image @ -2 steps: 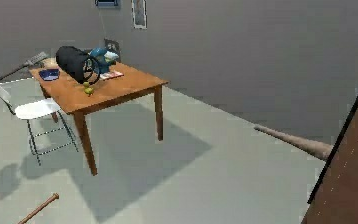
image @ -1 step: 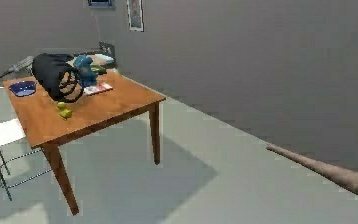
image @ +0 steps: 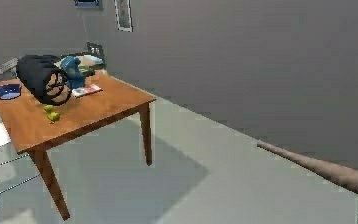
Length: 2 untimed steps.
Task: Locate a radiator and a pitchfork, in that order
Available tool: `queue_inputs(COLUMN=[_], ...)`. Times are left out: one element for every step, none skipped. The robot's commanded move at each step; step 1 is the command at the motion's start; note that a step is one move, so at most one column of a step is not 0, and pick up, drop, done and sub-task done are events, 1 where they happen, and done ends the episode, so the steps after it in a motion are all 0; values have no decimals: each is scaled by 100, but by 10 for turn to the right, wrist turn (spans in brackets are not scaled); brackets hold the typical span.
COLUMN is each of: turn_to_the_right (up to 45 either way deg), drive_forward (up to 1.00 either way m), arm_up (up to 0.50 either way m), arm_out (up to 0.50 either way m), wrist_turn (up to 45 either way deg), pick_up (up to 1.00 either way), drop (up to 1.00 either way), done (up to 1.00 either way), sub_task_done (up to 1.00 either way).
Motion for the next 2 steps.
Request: queue_inputs(turn_to_the_right=[-450, -450], drive_forward=[0, 0], arm_up=[0, 0], arm_out=[0, 0], wrist_turn=[0, 0], pick_up=[0, 0], drop=[0, 0], done=[0, 0], sub_task_done=[0, 0])
